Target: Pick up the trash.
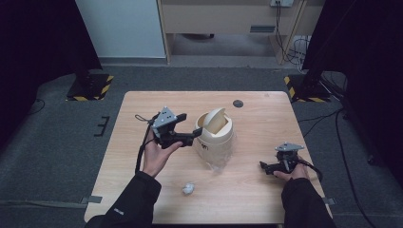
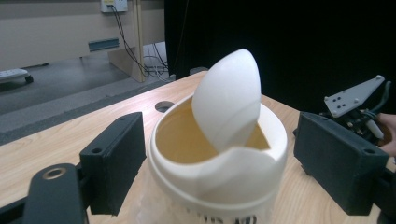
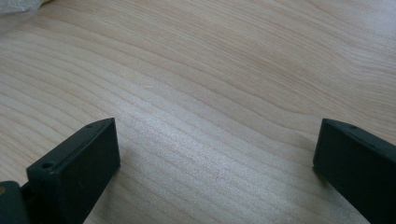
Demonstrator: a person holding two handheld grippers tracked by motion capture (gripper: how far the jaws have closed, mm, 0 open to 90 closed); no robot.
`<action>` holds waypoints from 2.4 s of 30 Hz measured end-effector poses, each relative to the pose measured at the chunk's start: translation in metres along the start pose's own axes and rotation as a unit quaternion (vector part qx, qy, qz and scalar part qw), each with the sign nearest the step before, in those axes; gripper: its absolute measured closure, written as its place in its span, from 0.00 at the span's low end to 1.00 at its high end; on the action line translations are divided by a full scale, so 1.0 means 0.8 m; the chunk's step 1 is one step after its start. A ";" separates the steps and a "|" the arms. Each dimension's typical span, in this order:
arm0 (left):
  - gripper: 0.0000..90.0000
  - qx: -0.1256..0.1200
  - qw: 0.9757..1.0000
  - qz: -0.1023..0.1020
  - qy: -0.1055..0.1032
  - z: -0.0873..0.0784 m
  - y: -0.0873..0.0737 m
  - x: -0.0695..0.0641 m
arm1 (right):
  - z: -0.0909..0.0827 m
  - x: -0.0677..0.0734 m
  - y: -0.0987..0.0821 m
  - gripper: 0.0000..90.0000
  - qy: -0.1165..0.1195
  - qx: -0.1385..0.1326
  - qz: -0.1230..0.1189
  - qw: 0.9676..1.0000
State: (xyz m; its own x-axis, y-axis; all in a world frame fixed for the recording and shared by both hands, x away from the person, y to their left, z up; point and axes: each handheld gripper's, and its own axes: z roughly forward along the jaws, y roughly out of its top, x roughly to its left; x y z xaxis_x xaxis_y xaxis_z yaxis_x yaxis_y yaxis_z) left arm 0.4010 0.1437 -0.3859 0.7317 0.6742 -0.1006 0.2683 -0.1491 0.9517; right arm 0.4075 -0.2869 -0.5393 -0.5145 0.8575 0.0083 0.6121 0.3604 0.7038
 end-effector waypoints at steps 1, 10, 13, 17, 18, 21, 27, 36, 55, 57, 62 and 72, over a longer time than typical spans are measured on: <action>0.18 0.001 1.000 -0.001 0.000 -0.006 -0.004 0.000 | 0.000 0.000 0.000 0.01 0.000 0.000 0.000 1.000; 0.18 0.023 1.000 -0.011 0.004 -0.037 -0.042 0.001 | 0.000 0.000 0.000 0.01 0.000 0.000 -0.001 1.000; 0.18 0.030 0.999 -0.012 0.004 -0.042 -0.050 0.000 | 0.000 0.000 0.000 0.01 0.000 0.000 0.000 1.000; 0.18 0.052 0.999 -0.006 0.001 -0.050 -0.074 -0.006 | 0.000 0.000 0.000 0.01 0.000 0.000 0.000 1.000; 0.18 0.058 0.998 -0.005 0.001 -0.051 -0.080 -0.008 | 0.000 0.000 0.000 0.01 0.000 -0.001 -0.001 1.000; 0.18 0.072 0.997 -0.005 -0.002 -0.055 -0.092 -0.011 | 0.000 0.000 0.000 0.01 0.000 -0.001 -0.001 1.000; 0.18 0.094 0.996 -0.001 -0.003 -0.062 -0.112 -0.016 | 0.000 0.000 0.000 0.01 0.000 -0.001 -0.001 1.000; 0.21 0.161 0.987 0.007 -0.026 -0.051 -0.149 -0.033 | 0.000 0.000 0.000 0.01 0.000 0.000 -0.001 1.000; 0.30 0.259 0.962 0.056 -0.065 -0.022 -0.172 -0.057 | 0.000 0.000 0.000 0.01 0.000 0.000 -0.001 1.000; 0.32 0.265 0.960 0.058 -0.064 -0.020 -0.174 -0.058 | 0.000 0.000 0.000 0.01 0.000 0.000 -0.001 1.000; 0.37 0.279 0.956 0.064 -0.064 -0.016 -0.178 -0.061 | 0.000 0.000 0.000 0.01 0.000 -0.001 -0.001 1.000; 0.55 0.303 0.949 0.065 -0.060 -0.011 -0.180 -0.065 | 0.000 0.000 0.000 0.01 0.000 0.000 0.000 1.000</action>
State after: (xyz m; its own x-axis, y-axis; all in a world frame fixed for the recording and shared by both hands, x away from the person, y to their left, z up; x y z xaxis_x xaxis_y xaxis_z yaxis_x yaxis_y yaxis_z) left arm 0.3186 0.1365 -0.5155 0.8399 0.5393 -0.0608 0.4548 -0.6382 0.6211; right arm 0.4075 -0.2868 -0.5393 -0.5146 0.8574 0.0082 0.6122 0.3607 0.7037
